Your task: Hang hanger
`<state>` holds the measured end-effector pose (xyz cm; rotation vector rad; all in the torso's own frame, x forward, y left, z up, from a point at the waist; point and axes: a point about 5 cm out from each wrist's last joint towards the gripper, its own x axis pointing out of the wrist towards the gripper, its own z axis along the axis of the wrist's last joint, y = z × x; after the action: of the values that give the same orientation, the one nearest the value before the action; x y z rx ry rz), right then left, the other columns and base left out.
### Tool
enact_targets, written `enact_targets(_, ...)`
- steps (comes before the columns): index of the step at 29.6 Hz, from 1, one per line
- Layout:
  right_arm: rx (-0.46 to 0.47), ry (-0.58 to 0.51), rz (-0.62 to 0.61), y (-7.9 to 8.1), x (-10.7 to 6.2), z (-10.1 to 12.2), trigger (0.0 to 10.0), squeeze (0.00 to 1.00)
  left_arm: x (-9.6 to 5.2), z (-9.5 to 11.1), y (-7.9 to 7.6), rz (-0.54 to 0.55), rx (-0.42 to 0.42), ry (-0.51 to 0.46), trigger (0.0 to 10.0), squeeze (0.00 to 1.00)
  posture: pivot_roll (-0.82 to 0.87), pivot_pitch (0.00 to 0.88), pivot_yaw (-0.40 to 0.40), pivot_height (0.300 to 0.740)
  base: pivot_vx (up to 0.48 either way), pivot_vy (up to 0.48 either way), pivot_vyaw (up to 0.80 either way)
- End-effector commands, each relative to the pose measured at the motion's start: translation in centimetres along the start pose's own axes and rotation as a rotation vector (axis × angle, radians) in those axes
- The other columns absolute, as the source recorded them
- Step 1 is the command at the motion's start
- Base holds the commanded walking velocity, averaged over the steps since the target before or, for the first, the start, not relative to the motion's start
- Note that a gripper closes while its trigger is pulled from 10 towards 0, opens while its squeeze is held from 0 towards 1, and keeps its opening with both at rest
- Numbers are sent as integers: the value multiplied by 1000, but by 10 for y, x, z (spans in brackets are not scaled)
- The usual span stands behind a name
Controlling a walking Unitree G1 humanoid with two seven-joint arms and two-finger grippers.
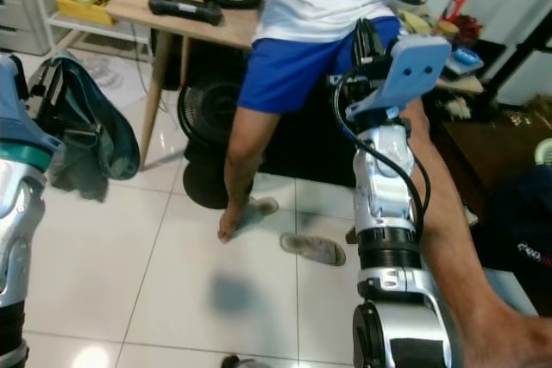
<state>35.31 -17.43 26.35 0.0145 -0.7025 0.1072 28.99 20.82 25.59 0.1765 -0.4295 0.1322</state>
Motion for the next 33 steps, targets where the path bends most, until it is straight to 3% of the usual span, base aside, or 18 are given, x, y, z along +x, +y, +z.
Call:
enact_targets(1,-5,8,-24,-6,-2,0,10000,0,0,0,-6,-23,-8,1,10000,0,176,0,-69,740,0,0,-775)
enact_targets(33,16,-8,-22,-2,4,5,10000,0,4,7,3,-3,14,-17,10000,0,192,0,-70,740,0,0,-775)
